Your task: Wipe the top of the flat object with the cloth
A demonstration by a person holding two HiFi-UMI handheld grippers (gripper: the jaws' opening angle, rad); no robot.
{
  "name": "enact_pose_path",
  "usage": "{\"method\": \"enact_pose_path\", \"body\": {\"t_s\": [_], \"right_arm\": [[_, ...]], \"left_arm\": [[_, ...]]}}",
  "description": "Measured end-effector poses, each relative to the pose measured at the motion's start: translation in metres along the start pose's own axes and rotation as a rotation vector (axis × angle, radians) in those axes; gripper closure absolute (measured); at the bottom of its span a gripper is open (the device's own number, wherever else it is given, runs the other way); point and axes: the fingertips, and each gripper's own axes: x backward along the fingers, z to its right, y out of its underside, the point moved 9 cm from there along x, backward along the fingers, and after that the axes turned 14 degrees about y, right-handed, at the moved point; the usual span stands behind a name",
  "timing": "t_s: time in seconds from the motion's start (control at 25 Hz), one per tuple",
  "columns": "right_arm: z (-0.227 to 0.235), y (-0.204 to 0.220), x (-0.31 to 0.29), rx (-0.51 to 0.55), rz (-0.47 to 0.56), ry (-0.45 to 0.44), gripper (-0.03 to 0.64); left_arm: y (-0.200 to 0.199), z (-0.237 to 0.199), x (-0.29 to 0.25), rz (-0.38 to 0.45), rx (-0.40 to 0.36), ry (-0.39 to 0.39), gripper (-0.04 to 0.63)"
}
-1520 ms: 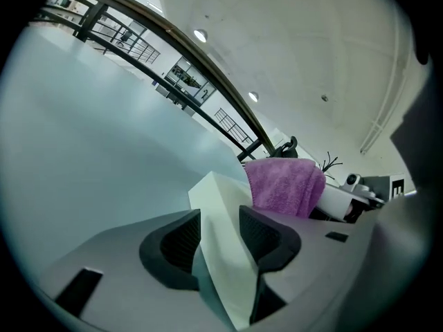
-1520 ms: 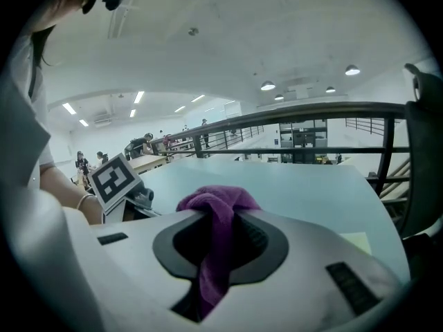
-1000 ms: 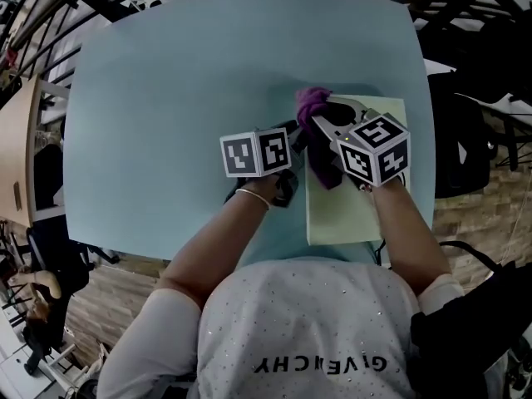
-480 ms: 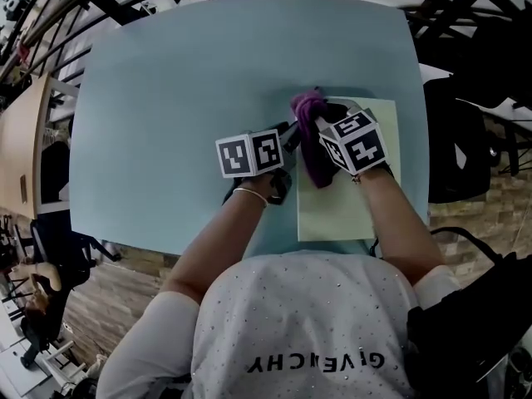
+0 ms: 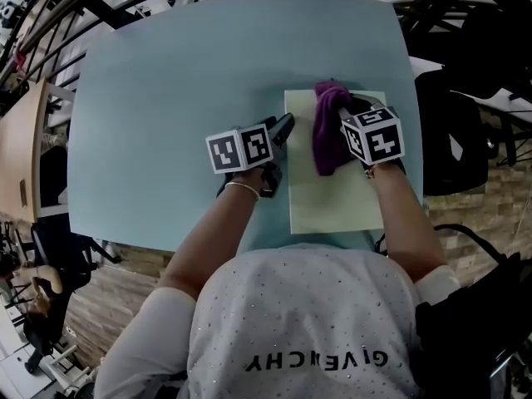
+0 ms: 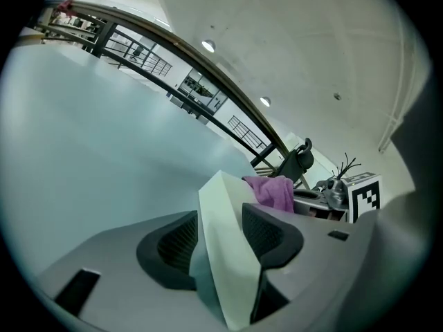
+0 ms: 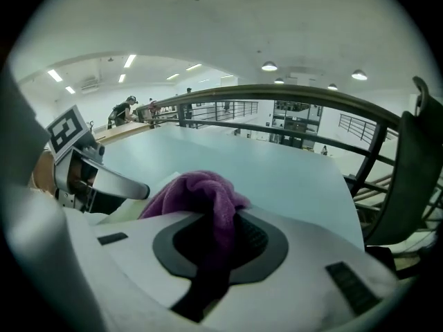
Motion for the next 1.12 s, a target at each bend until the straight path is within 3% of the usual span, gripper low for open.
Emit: {"method": "enact_pose_path", "body": {"t_s": [0.36,0.88,1.0,1.12], "right_arm": [[0.031,0.015,0.008,-0.009,-0.045,0.095,0.569],[0.088,0.045,0.025,-0.187,-0.066,0.266,0.569],[0.093,0.048,0.032,-0.226,-0.027,0.271,0.569],[0.087,0.039,0.047,-0.259,0.1,0.223,0.569]], "left_arm": [[0.003,-0.002,-0.002,0.012,0.044,0.008,0.385],[0.003,-0.005,-0.001,0.02,0.056,0.025,0.385],[0.008,-0.008,-0.002,0.059,0.14,0.053,0.385],[0.007,-0.007,-0.003,0.051,0.112,0.047,0.385]]}}
